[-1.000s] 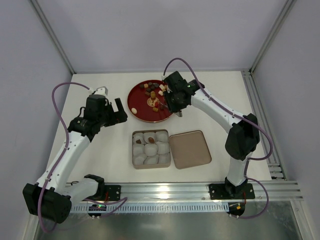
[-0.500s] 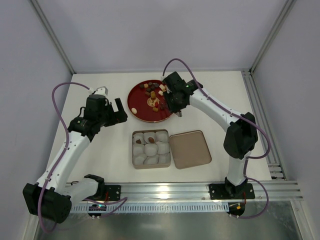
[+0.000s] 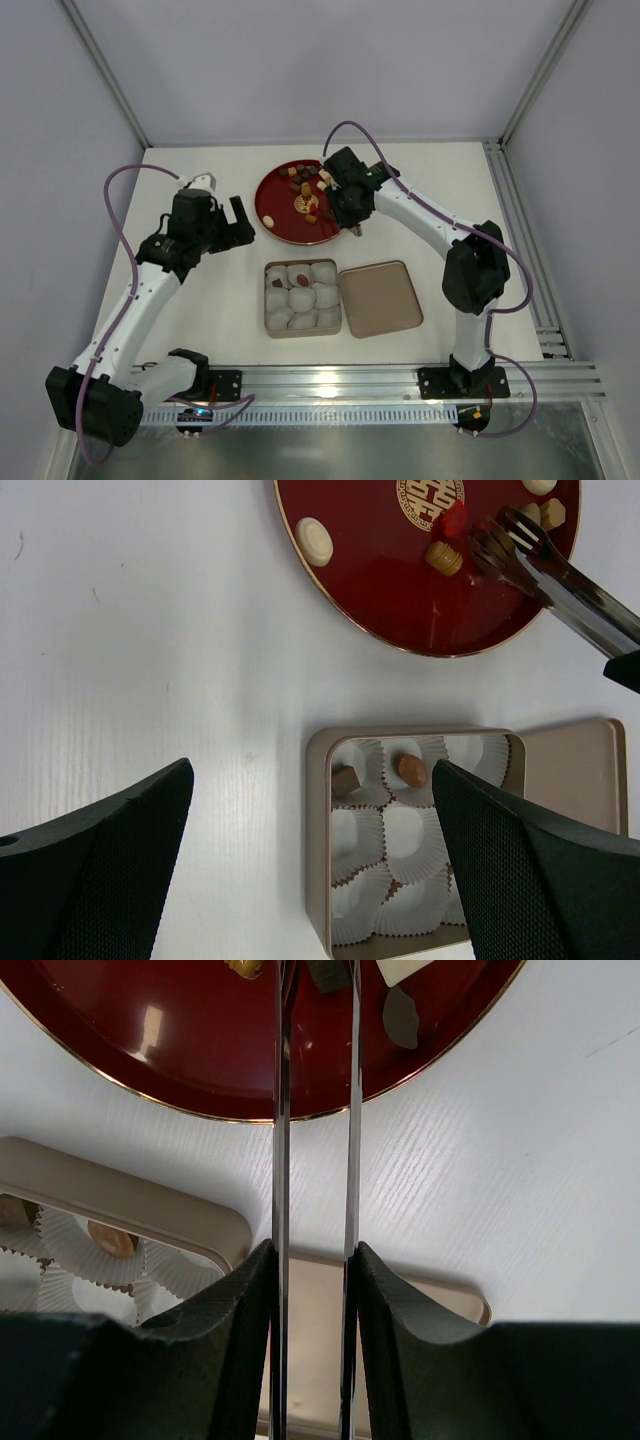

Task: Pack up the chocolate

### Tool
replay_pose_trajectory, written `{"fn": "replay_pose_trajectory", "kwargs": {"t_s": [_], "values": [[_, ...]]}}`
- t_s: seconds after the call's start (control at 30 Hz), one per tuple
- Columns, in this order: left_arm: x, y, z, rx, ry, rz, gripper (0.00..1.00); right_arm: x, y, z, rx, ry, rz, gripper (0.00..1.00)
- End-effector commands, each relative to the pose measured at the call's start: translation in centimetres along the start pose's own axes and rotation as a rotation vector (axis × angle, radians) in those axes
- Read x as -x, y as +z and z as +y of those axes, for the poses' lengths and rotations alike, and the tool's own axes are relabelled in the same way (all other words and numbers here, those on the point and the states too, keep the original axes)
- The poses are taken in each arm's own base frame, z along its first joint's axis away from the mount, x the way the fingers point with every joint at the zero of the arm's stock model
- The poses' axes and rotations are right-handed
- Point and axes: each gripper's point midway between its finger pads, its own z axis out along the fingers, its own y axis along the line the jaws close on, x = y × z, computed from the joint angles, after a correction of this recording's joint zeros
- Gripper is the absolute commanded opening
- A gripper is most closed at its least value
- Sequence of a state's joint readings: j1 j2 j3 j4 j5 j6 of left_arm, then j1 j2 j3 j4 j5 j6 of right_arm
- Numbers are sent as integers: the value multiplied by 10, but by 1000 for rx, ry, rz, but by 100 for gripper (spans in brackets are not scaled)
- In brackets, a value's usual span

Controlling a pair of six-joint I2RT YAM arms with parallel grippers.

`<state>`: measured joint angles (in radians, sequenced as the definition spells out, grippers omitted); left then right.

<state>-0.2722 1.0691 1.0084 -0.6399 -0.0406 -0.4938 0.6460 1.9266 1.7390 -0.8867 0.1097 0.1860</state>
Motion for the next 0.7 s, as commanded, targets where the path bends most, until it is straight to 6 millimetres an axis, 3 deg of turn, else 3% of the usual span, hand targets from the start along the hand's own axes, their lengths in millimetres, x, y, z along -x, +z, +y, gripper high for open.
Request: {"fn": "replay_pose_trajectory", "kwargs": {"t_s": [0.0, 0.67], "values": [[6, 2, -2, -14, -10, -25, 100, 16, -15, 1, 11, 7, -72, 38], [6, 2, -2, -16, -13, -24, 100, 11, -24, 0, 7, 12, -66, 38]]}}
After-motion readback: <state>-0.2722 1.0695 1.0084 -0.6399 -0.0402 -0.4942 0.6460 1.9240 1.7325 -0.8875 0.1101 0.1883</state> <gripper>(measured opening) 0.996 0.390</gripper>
